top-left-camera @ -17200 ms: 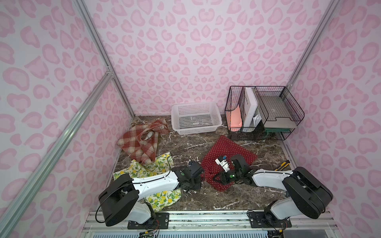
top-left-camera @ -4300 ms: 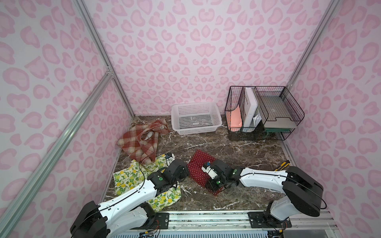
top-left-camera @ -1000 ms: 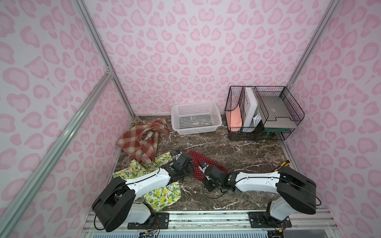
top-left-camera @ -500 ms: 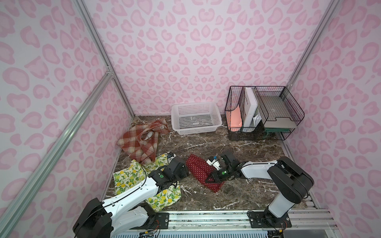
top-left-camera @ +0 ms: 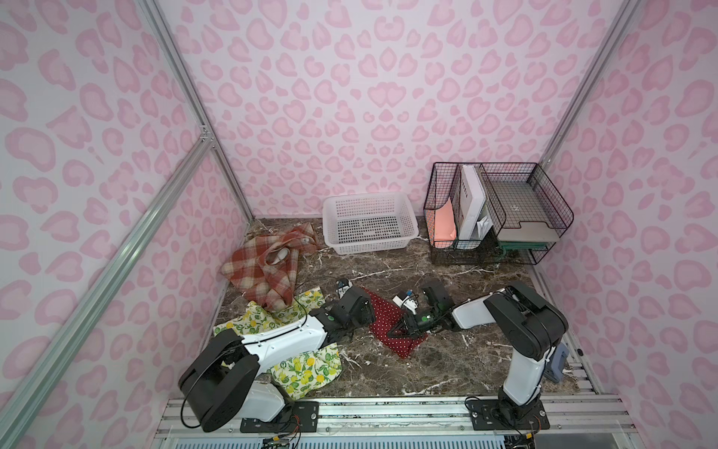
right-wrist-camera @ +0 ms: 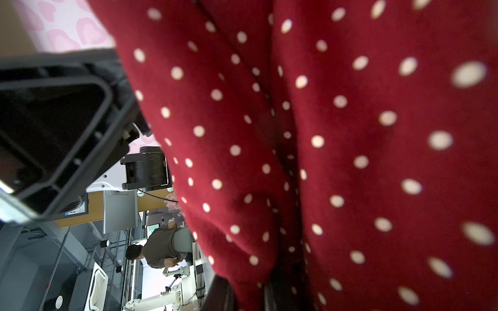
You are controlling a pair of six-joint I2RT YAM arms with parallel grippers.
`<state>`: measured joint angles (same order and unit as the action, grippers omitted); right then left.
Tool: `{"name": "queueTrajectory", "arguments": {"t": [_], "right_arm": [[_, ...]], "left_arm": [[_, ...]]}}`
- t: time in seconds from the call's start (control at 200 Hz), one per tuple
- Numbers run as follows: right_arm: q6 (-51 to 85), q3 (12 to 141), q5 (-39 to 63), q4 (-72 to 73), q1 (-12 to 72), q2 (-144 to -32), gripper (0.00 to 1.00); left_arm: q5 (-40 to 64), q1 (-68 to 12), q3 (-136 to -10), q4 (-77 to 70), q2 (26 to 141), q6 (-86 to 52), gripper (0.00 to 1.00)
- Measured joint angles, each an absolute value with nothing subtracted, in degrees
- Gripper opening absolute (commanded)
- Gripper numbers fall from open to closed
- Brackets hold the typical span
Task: Roll up the skirts
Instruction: Roll the skirt at the center of the board.
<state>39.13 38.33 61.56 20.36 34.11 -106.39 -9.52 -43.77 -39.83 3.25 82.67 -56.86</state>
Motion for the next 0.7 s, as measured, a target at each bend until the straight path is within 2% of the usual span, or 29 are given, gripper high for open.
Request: {"name": "queueTrajectory", "arguments": {"t": [0.195,0.255,0.295,0.365,0.44,0.6,0.7], "right_arm": [[38.50,37.87,60.23,19.27,33.85,-104.88,0.06],[38.24,37.67,60.01,19.09,33.47,-104.71,0.14],[38.02,37.56,59.61,18.92,33.28,-104.51,0.23],[37.32,37.47,58.72,18.24,33.12,-103.94,0.39],[35.70,37.52,56.36,15.64,33.01,-102.26,0.51],[30.81,38.94,45.01,3.40,35.31,-93.38,0.61],[28.29,41.56,33.15,-6.07,39.35,-84.47,0.64]], "left_arm": [[-9.26,-43.24,-39.94,-2.57,90.28,-57.10,0.67],[-9.26,-43.07,-40.32,-3.84,91.37,-57.10,0.60],[-9.15,-42.89,-40.45,-4.75,92.01,-57.12,0.50],[-8.73,-42.70,-40.47,-5.96,92.66,-57.82,0.20],[-8.80,-42.50,-40.71,-6.31,92.75,-57.84,0.00],[-8.86,-42.33,-41.58,-4.60,92.71,-57.34,0.00],[-8.91,-42.33,-41.67,-3.84,92.60,-56.64,0.00]]}}
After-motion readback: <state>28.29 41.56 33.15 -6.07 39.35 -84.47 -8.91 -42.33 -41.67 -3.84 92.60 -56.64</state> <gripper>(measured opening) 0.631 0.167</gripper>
